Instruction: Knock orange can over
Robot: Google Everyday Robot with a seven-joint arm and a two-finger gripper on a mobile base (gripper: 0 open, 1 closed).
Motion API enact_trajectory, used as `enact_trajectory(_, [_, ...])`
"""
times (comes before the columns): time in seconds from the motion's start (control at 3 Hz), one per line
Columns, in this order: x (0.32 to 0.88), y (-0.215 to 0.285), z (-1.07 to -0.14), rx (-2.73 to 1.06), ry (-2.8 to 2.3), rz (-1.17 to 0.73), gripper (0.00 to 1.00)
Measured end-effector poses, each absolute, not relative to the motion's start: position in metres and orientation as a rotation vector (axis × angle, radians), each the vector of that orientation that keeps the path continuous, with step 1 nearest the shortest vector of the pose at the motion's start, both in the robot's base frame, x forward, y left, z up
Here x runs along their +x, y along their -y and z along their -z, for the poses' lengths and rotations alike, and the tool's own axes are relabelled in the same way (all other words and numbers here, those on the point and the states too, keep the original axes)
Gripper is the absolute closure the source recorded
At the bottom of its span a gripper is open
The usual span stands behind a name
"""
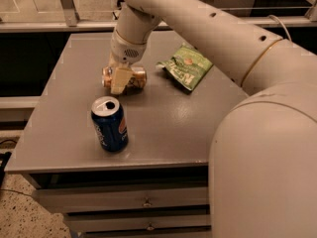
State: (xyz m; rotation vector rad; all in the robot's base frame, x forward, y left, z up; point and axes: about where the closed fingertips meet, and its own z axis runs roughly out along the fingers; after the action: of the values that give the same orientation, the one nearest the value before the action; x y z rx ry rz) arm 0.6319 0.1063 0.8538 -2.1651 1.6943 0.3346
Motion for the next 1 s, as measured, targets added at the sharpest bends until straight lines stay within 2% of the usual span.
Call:
enact_trajectory(0.33, [0.6300, -0.1087, -0.8495, -2.186, -1.693, -0.338, 0.00])
enact_trajectory(1.0, [0.6311, -0.1043, -0.8499, -2.157, -1.707, -0.362, 0.00])
